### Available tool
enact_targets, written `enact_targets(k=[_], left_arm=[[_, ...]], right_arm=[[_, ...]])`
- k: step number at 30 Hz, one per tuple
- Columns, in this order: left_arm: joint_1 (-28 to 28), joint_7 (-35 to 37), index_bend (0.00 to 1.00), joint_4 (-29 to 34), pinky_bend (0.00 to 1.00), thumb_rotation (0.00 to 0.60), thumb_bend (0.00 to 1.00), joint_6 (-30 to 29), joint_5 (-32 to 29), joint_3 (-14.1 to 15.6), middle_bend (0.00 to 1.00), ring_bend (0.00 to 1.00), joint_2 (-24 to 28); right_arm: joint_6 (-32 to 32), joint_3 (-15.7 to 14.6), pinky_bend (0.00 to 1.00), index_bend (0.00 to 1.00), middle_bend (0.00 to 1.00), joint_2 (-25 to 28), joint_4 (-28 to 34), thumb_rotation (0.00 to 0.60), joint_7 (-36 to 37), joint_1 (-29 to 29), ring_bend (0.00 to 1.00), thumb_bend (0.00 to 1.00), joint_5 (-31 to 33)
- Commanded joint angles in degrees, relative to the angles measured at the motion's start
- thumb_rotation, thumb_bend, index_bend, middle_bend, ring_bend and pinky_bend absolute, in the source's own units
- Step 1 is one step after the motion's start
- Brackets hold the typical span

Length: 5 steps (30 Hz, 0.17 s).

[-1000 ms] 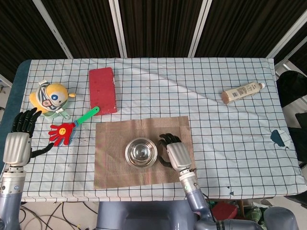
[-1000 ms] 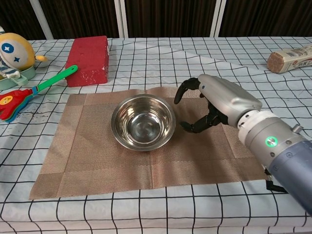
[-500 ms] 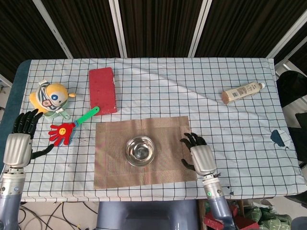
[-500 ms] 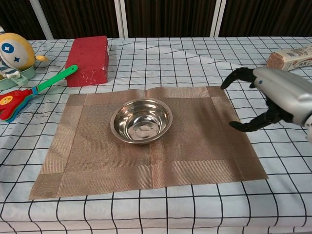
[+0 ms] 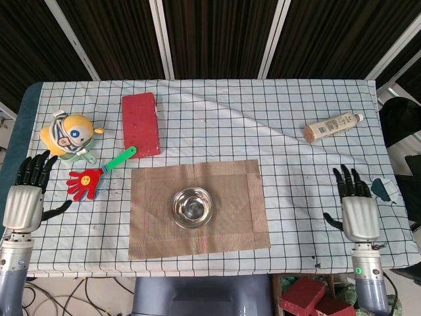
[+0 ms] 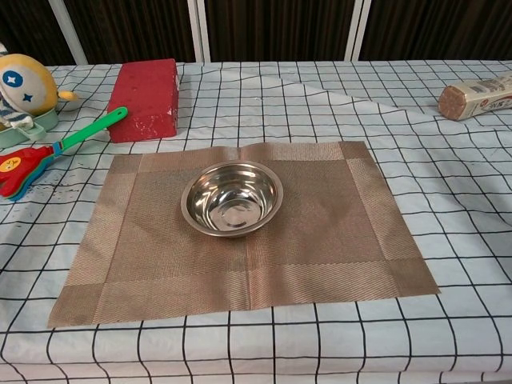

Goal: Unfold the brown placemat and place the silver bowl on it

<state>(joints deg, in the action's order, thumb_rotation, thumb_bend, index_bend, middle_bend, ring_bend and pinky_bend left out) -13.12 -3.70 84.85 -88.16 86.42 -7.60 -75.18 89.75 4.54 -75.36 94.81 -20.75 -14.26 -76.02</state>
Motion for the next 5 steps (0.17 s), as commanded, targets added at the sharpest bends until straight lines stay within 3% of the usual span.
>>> enact_targets(k=[1, 5], left_arm=[[0.1, -1.5, 0.00, -0.1, 0.00, 0.600, 0.00, 0.2, -0.3, 0.2, 0.00, 0.00, 0.1], [0.2, -3.7, 0.00, 0.3, 0.00, 0.600, 0.00, 0.8, -1.0, 0.3, 0.00, 0.00, 0.3]], right_arm=[[1.0, -0.6, 0.17, 0.00, 0.00, 1.4, -2.0, 0.600, 2.2, 2.0, 0.00, 0.03, 0.4], [1.1, 0.4, 0.17, 0.00, 0.00, 2.6, -2.5, 0.600, 4.7, 3.1, 0.00, 0.02, 1.6]])
